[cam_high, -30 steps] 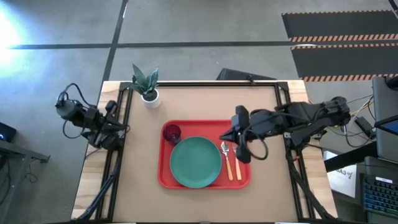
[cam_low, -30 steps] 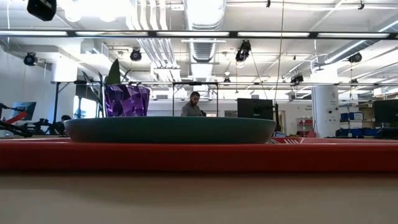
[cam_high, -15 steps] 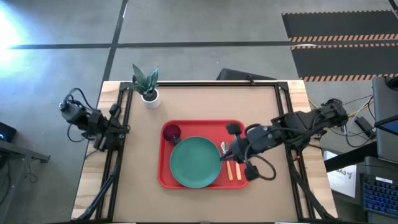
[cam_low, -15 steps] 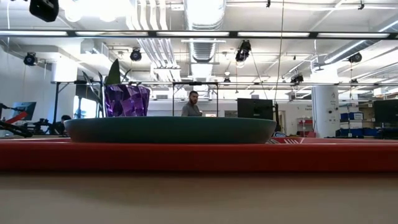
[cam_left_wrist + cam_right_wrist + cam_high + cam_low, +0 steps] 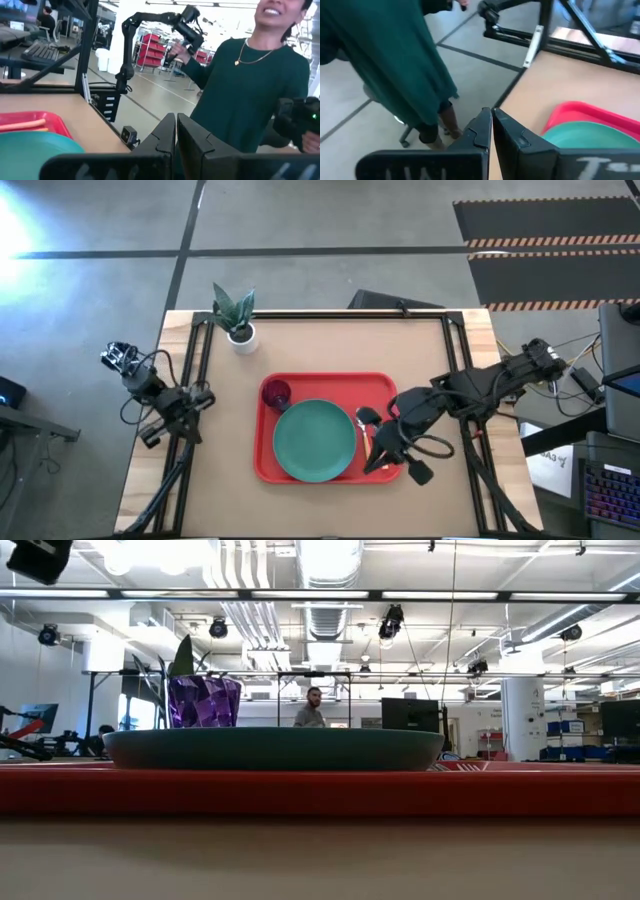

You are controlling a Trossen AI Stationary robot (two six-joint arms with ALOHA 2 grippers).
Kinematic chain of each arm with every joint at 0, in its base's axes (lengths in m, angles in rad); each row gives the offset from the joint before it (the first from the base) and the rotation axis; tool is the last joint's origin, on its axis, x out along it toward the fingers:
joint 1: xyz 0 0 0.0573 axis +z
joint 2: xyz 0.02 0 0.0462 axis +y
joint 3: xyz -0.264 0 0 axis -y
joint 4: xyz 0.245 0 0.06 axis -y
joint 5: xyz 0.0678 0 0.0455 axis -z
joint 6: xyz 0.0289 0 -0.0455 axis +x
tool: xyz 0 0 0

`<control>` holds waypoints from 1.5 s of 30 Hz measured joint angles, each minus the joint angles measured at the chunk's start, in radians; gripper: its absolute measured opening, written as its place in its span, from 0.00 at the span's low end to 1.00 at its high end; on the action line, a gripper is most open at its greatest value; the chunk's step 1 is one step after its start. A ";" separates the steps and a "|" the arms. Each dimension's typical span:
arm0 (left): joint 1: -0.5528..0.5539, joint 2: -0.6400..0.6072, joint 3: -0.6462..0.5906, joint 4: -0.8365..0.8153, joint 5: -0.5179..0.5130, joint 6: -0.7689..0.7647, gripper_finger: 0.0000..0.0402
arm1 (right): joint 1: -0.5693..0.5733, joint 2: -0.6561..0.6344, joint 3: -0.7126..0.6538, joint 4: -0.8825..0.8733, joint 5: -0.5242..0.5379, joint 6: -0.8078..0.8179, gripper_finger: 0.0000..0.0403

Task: Pick and place plate/cup/fork/spoon on tray
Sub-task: Return to Home Position

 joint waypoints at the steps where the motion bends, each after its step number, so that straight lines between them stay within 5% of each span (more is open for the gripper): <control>1: 0.000 0.000 -0.006 0.008 -0.001 -0.008 0.00 | 0.000 -0.017 -0.052 0.054 -0.016 0.000 0.02; 8: 0.000 0.000 -0.026 0.038 -0.009 -0.002 0.00 | 0.022 -0.240 -0.451 0.430 -0.041 0.104 0.02; 20: 0.000 0.000 -0.045 0.058 -0.039 0.099 0.00 | 0.055 -0.817 -0.975 0.613 -0.004 0.210 0.02; 28: 0.000 0.000 -0.098 0.100 -0.106 0.115 0.00 | 0.056 -1.054 -1.243 0.737 0.017 0.228 0.02; 34: 0.000 0.000 -0.192 0.236 -0.109 0.110 0.00 | 0.055 -1.182 -1.477 1.011 0.019 0.254 0.02; 41: 0.000 0.003 -0.318 0.405 -0.122 -0.009 0.00 | 0.055 -1.215 -1.498 1.002 -0.015 0.279 0.02; 45: 0.002 0.000 -0.318 0.402 -0.177 0.079 0.00 | 0.055 -1.216 -1.501 0.971 -0.015 0.267 0.02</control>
